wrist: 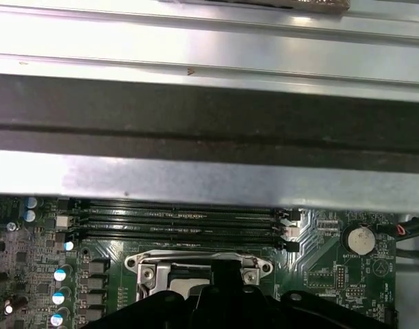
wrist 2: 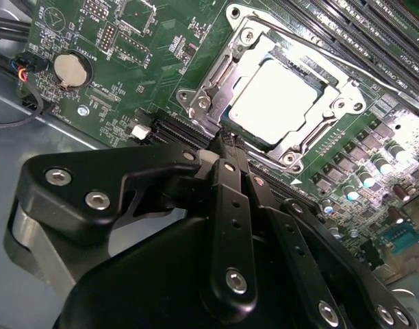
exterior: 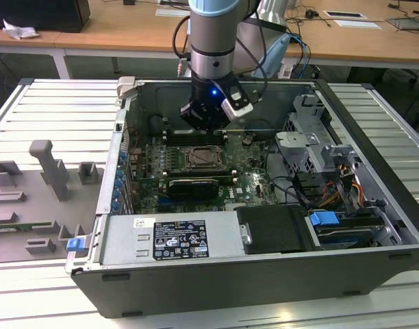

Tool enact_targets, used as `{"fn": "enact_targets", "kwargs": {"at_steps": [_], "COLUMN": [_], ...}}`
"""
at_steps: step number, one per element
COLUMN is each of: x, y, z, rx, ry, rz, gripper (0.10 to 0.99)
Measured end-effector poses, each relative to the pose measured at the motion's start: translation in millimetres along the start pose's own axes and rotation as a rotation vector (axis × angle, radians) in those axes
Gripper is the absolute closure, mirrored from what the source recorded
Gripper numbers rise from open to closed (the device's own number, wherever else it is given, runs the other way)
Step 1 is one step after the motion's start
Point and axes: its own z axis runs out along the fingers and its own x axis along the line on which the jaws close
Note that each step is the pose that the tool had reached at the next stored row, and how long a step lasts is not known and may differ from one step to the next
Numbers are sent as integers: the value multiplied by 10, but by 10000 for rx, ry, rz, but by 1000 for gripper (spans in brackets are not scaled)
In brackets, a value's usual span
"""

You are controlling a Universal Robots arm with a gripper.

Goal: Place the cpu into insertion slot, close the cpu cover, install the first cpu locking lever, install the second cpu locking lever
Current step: 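Install the second cpu locking lever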

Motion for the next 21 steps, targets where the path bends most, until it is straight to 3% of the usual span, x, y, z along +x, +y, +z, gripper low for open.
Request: {"fn": "enact_targets", "kwargs": {"at_steps": [21], "x": [1], "y": [-57], "z": [-7], "rx": [0], "ry": [0], "rz": [1], "gripper": [980]}}
